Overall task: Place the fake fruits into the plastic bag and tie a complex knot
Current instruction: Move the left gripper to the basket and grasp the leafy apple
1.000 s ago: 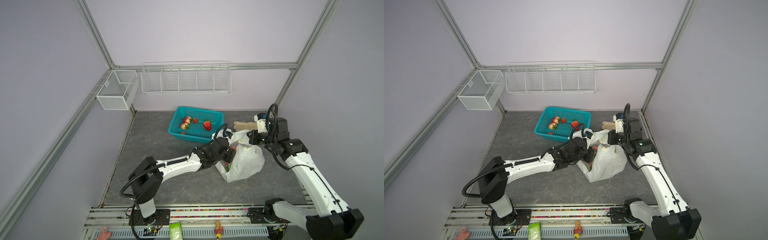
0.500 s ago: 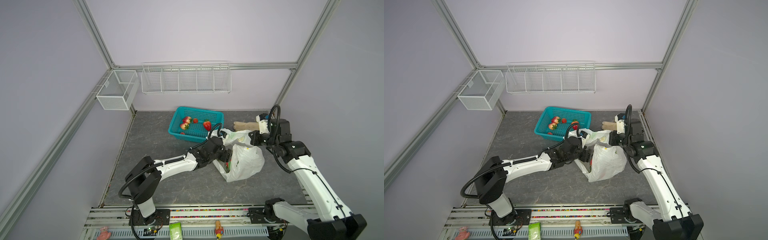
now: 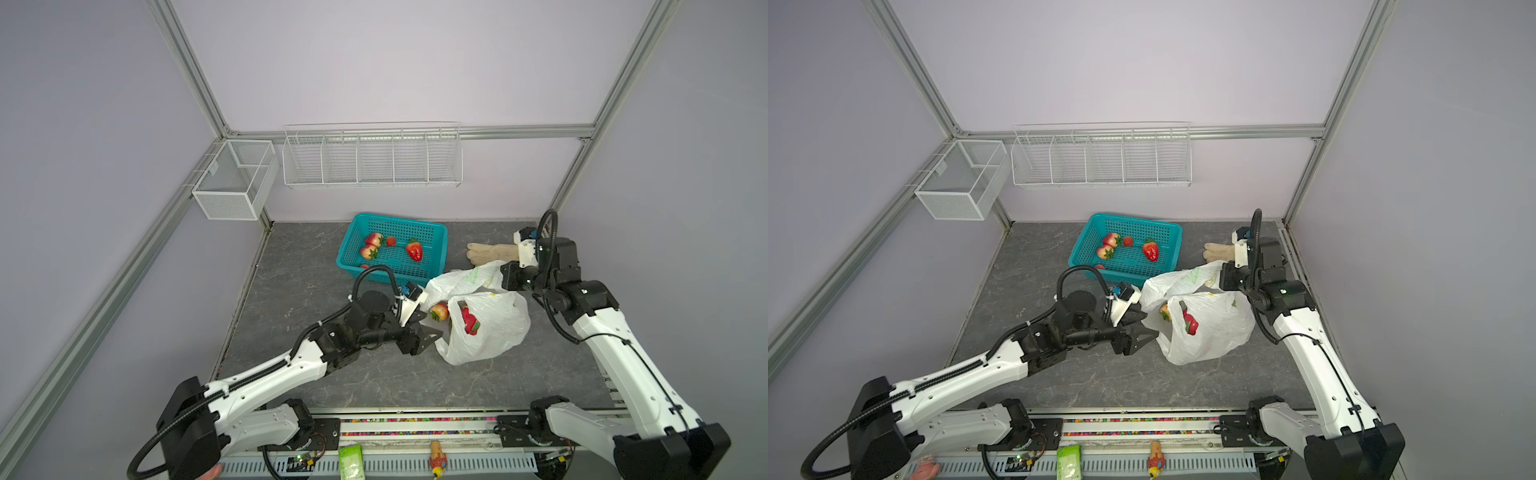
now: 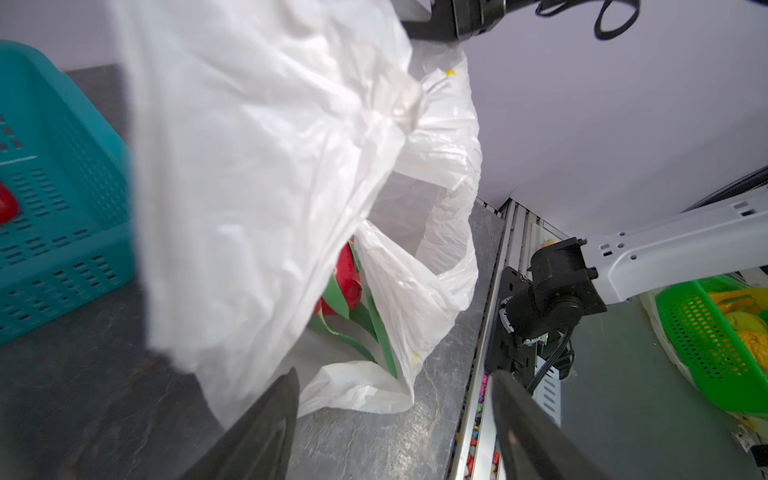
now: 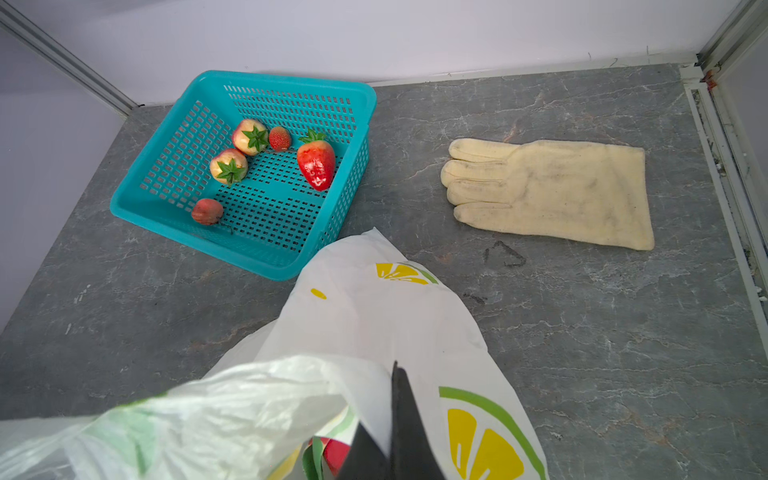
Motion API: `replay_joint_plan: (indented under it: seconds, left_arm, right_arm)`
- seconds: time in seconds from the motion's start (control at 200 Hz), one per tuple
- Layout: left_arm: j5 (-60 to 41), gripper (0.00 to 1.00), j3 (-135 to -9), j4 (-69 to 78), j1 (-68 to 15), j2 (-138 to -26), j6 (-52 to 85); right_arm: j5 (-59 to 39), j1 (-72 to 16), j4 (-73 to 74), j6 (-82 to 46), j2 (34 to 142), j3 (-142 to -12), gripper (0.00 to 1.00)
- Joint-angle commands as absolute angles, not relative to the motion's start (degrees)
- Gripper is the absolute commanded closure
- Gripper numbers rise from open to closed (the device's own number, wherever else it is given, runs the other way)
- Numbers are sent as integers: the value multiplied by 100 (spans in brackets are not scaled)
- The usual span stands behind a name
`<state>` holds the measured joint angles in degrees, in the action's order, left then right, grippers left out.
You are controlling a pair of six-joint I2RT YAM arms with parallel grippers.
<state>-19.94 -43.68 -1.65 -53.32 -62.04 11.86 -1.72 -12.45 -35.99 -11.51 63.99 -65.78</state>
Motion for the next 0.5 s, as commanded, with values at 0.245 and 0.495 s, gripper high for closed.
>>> replay_joint_plan:
  seconds: [0.245, 0.495]
  left_arm:
    - [-94, 28, -5308, -1028, -3023, -6808, 2271]
    - [-316, 27, -7460, -1325, -2918, -9553, 1485]
  right_arm:
    - [-171, -1213, -3632, -1044, 6382, -6495, 94]
    - [-199, -1218, -3618, -1027, 6415, -6461, 94]
